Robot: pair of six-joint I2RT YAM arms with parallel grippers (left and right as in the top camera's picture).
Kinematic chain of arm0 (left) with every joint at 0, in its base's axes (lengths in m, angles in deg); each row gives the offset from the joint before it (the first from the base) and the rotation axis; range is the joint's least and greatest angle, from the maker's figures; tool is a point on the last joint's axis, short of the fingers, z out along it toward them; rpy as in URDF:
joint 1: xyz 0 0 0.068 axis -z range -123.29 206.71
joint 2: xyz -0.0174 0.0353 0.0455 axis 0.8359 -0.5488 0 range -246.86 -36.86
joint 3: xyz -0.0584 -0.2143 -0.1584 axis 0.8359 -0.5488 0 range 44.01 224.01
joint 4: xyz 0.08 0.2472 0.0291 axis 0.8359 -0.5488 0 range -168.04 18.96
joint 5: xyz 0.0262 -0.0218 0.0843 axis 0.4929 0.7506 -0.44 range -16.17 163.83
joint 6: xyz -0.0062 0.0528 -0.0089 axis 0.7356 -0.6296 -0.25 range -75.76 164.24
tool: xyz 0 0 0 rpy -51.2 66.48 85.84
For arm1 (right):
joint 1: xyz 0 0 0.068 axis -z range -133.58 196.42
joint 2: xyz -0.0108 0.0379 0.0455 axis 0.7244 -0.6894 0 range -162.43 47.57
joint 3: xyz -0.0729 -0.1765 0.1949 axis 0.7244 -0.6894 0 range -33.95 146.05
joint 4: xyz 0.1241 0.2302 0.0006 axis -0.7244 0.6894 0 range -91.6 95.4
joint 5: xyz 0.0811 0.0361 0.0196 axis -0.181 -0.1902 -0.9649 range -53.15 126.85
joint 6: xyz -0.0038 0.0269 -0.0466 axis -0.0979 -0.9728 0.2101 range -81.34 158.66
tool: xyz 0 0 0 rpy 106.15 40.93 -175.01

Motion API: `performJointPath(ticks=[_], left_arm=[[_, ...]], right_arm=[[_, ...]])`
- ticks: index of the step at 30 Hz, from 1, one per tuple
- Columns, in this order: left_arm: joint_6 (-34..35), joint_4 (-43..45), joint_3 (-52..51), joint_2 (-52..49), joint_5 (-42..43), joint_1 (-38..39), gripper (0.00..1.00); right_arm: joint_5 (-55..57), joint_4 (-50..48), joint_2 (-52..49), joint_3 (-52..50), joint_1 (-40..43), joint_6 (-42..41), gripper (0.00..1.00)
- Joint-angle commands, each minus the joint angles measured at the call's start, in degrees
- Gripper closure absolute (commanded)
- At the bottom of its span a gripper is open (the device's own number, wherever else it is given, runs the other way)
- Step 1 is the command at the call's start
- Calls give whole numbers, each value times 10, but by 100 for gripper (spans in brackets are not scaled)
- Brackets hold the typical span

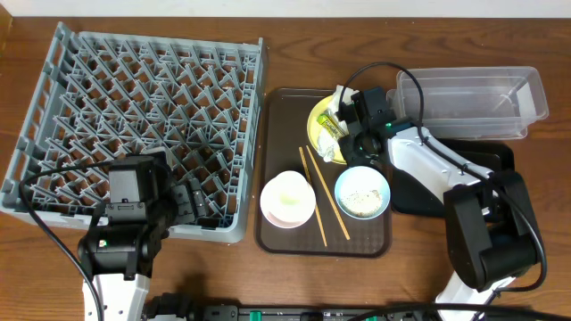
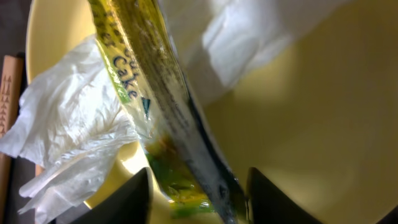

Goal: Sort waste into correct bins and load items into the dishwasher
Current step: 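Reach the right gripper to the yellow plate and grasp the snack wrapper, then carry the wrapper with the right gripper and drop it into the clear bin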

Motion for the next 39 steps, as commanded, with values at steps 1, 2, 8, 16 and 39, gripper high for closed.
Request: performJointPath(ticks=[1, 2, 8, 16, 39], left_arm=[[5, 0, 13, 0, 7, -2, 12], [5, 0, 13, 0, 7, -2, 12], [5, 0, 13, 0, 7, -2, 12], [5, 0, 13, 0, 7, -2, 12], [5, 0, 13, 0, 7, -2, 12]], right_arm=[[5, 3, -9, 6, -5, -8, 74], [5, 2, -9, 6, -5, -8, 78], [6, -1, 22, 6, 3, -51, 99], [73, -21, 150, 7, 79, -188, 99], [-24, -120, 156, 7, 102, -226, 45]])
